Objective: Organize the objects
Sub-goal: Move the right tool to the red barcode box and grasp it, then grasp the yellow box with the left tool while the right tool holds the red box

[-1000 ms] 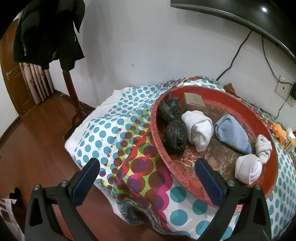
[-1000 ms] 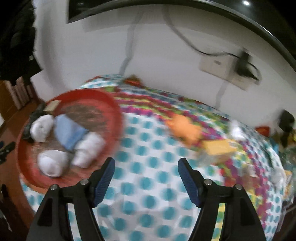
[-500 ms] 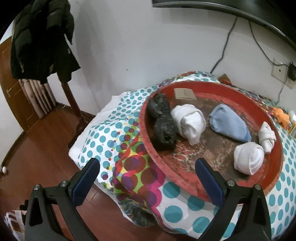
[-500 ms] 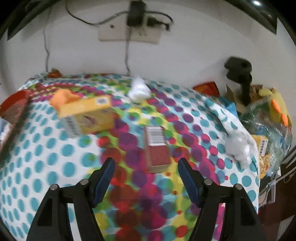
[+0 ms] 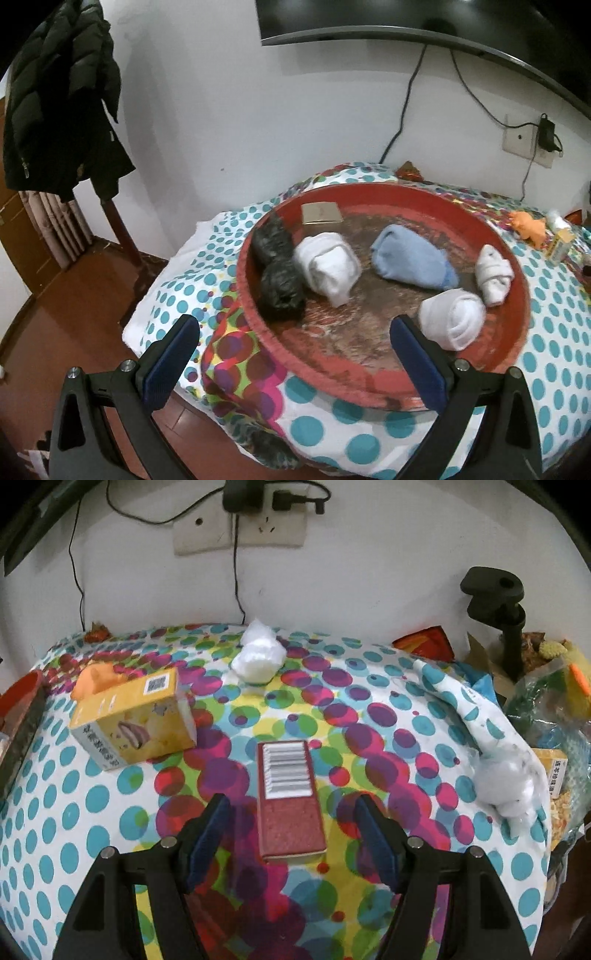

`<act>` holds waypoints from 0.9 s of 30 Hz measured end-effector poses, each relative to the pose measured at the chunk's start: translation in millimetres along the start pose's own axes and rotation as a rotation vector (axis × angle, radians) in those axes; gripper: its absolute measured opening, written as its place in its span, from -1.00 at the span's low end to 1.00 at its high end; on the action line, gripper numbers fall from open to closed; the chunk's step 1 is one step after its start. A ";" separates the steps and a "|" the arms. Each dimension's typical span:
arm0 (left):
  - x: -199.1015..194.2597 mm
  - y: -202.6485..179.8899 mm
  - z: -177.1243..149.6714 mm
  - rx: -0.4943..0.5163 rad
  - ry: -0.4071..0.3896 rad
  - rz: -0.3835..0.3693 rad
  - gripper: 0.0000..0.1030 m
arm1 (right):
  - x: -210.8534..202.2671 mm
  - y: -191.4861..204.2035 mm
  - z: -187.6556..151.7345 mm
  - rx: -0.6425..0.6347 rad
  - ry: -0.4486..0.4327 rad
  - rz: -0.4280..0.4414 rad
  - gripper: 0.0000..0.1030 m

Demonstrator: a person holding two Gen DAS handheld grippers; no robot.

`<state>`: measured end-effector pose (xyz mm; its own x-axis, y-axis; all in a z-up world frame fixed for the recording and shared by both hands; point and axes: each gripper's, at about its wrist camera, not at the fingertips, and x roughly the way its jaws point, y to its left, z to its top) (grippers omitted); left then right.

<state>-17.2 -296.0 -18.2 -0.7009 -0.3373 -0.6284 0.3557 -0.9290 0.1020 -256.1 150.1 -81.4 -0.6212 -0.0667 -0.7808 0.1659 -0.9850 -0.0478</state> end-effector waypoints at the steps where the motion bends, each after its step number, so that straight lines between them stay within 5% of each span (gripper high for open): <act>1: -1.2 -4.3 2.3 0.009 0.007 -0.002 1.00 | 1.6 -0.6 0.0 0.006 0.010 0.014 0.22; 8: -24.6 -60.8 23.7 0.150 -0.046 -0.043 1.00 | -3.1 6.2 -2.7 -0.017 -0.004 0.035 -0.42; 17: -37.7 -169.0 49.7 0.314 -0.048 -0.319 1.00 | -12.5 3.9 -13.4 -0.011 -0.007 0.058 -0.42; 27: -8.1 -296.1 65.9 0.508 0.013 -0.592 1.00 | -12.7 4.6 -12.7 -0.006 -0.004 0.039 -0.42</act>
<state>-157.5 -28.2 7.6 -0.6771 0.2350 -0.6974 -0.4044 -0.9105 0.0858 -237.8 148.4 -79.6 -0.6170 -0.1053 -0.7799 0.1946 -0.9806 -0.0215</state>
